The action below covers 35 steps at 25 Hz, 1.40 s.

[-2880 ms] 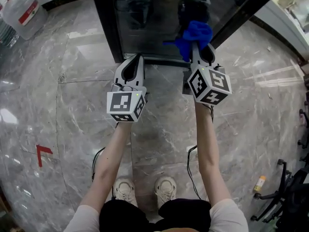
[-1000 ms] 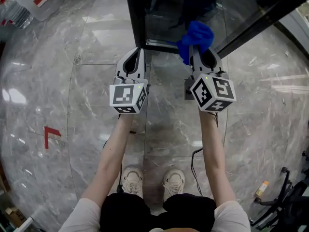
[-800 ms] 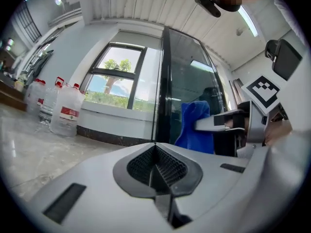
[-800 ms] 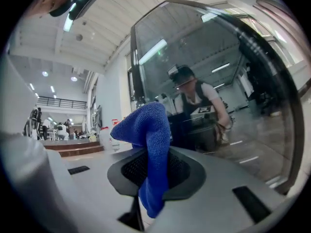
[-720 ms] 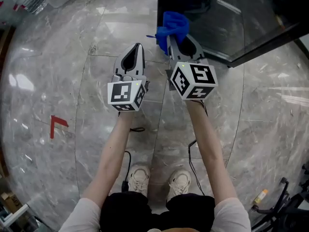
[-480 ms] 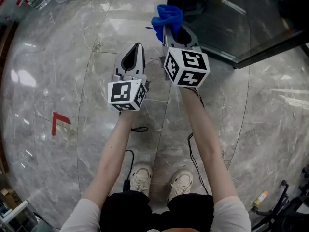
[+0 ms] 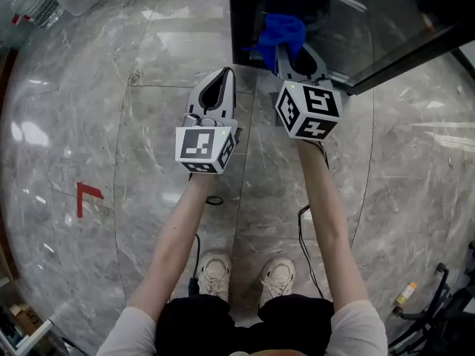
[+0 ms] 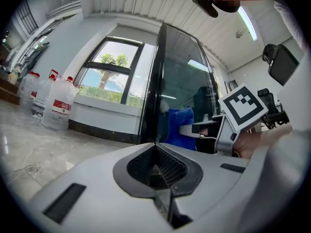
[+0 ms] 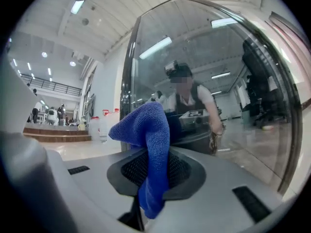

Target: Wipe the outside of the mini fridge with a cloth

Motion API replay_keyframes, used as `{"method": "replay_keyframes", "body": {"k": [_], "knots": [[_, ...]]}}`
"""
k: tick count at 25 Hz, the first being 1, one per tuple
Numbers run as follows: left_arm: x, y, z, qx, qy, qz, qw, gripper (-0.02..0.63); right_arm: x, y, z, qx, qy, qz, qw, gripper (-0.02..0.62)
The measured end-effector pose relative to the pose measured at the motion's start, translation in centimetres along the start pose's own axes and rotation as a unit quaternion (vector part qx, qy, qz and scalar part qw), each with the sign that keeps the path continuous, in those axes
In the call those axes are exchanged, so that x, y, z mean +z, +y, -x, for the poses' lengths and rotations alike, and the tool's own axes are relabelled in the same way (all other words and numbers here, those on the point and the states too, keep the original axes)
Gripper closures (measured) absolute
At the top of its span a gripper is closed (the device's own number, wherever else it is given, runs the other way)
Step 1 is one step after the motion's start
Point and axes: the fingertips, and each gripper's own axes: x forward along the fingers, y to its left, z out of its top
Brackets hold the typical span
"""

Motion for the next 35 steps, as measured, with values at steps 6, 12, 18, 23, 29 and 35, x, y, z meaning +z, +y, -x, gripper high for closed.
{"method": "replay_keyframes", "body": {"k": [6, 12, 18, 23, 29, 35], "knots": [[-1.0, -2.8, -1.4, -0.023, 0.008, 0.007, 0.9997, 0.603, 0.0, -6.3, 3.6, -0.054, -0.006, -0.012, 0.998, 0.514], [-1.5, -5.9, -3.0, -0.037, 0.009, 0.022, 0.999, 0.603, -0.1, -13.0, 7.6, -0.107, -0.004, -0.008, 0.994, 0.514], [-2.4, -10.0, -4.8, -0.063, 0.011, 0.023, 0.9977, 0.603, 0.2, -19.1, 11.1, -0.161, -0.005, -0.018, 0.987, 0.514], [-2.7, -13.2, -6.2, -0.087, 0.015, 0.02, 0.9959, 0.603, 0.4, -21.2, 12.6, -0.17, 0.001, -0.002, 0.985, 0.514], [-1.6, -14.7, -6.3, -0.104, 0.005, 0.013, 0.9945, 0.603, 0.4, -22.7, 13.4, -0.181, -0.001, -0.014, 0.983, 0.514], [-1.6, -12.6, -5.8, -0.079, 0.006, 0.022, 0.9966, 0.603, 0.1, -23.8, 14.0, -0.198, -0.002, -0.025, 0.98, 0.515]]}}
